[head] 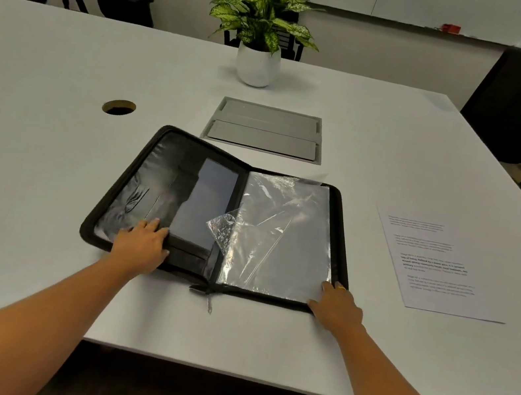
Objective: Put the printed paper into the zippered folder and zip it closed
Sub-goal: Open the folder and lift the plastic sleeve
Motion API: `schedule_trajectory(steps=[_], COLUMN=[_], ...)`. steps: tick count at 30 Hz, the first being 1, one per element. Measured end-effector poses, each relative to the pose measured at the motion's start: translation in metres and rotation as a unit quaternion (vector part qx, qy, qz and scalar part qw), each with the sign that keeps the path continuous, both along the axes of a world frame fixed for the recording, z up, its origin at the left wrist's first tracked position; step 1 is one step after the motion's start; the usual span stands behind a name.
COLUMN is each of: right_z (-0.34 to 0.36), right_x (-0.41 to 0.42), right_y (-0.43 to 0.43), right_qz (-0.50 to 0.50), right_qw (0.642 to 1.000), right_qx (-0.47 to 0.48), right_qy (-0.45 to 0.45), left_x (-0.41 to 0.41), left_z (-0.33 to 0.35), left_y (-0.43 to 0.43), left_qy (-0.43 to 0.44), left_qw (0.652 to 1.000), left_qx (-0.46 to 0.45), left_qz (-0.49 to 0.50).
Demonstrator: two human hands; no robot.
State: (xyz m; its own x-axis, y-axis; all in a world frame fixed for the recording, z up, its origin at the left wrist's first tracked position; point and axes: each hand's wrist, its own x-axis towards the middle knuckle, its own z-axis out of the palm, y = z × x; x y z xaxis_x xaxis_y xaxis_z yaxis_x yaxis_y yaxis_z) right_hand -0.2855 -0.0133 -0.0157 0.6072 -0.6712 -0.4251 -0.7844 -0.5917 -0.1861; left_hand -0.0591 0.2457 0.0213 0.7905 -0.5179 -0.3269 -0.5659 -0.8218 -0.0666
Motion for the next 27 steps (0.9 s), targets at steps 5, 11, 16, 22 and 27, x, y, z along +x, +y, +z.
schedule_trajectory(steps=[5, 11, 16, 22, 27], right_z=[0.002, 0.001, 0.003, 0.012, 0.019], right_x=[0.001, 0.003, 0.004, 0.016, 0.039], right_y=[-0.005, -0.009, -0.017, -0.027, -0.024], right_qz=[0.01, 0.022, 0.026, 0.022, 0.019], right_qw=[1.0, 0.998, 0.994, 0.99, 0.989], right_qx=[-0.014, -0.017, -0.016, -0.046, -0.108], right_qy=[0.002, 0.063, 0.101, 0.129, 0.101], left_x=[0.005, 0.007, 0.014, 0.008, -0.005], left_z=[-0.019, -0.024, -0.019, -0.01, -0.009], left_y=[0.006, 0.006, 0.0, -0.028, -0.069], left_qy=[0.12, 0.143, 0.118, 0.101, 0.195], left_qw=[0.993, 0.989, 0.99, 0.982, 0.92], left_qx=[0.004, -0.023, -0.066, -0.13, -0.302], left_qz=[0.016, 0.027, 0.044, 0.098, 0.156])
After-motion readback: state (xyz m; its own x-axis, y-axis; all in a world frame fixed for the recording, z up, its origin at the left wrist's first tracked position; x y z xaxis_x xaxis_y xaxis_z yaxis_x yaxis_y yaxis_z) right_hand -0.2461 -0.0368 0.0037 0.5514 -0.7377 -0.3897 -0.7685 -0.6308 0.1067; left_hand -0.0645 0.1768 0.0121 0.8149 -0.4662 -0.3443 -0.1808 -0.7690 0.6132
